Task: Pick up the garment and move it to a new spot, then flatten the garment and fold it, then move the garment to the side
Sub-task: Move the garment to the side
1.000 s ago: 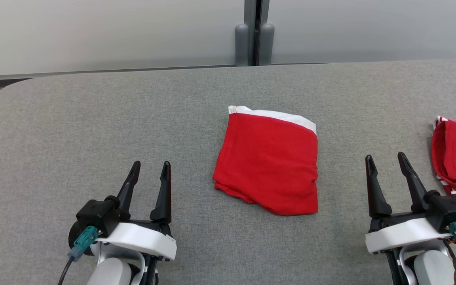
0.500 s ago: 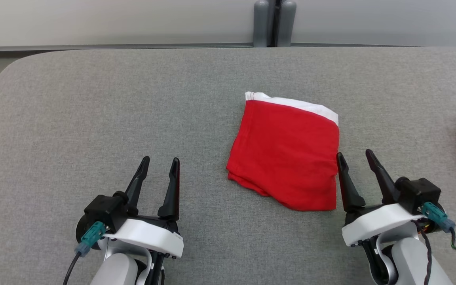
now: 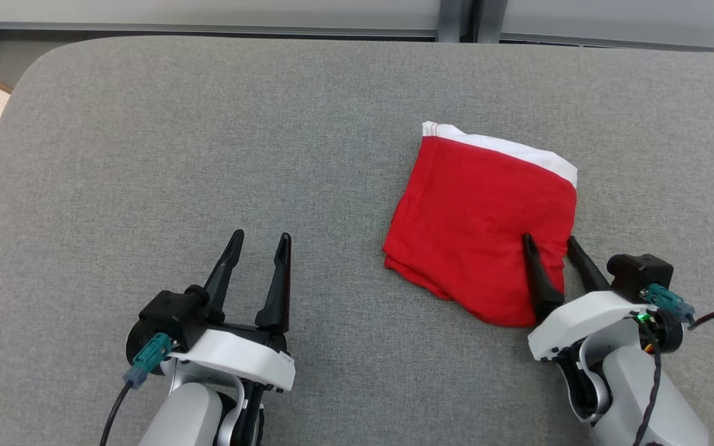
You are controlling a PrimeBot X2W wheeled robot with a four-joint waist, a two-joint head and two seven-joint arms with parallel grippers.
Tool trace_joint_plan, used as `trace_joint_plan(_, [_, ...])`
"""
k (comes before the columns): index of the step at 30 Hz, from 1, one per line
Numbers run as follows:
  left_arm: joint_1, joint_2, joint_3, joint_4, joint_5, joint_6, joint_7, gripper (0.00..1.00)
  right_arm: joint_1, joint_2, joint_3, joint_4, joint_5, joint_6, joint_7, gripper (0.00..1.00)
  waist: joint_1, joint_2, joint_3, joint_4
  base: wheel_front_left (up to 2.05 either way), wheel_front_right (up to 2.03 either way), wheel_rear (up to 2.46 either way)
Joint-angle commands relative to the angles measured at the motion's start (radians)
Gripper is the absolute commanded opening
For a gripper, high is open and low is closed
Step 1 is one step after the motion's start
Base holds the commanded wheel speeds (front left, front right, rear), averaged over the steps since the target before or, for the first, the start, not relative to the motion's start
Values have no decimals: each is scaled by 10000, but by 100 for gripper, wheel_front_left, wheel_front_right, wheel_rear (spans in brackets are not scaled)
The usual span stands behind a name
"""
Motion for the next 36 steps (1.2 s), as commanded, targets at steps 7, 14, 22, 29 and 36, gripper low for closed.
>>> trace_joint_plan(7, [-126, 33, 76, 31, 101, -45, -45, 100, -634, -467, 443, 540, -1677, -4, -766, 0, 0, 0, -81, -535, 0, 0, 0])
trace_joint_plan(14, [-289, 32, -58, -57, 327, -152, -46, 100, -935, -1324, 1164, 257, -3033, -4, -971, 0, 0, 0, -222, -1576, 0, 0, 0])
trace_joint_plan(22, [-644, 37, -389, -208, 505, -241, -45, 100, -1285, -3263, 2602, -843, -2975, -11, -627, 0, 0, 0, 25, -2731, 0, 0, 0])
trace_joint_plan(29, [-1252, 44, -620, -192, 752, -390, -45, 100, -1896, -5816, 3417, -1971, -2164, -11, 43, 0, 0, 0, 803, -3492, 0, 0, 0])
trace_joint_plan(36, [-1985, 40, -754, -197, 990, -571, -45, 100, -2360, -7584, 3456, -1879, -1416, -11, 342, 0, 0, 0, 1793, -3744, 0, 0, 0])
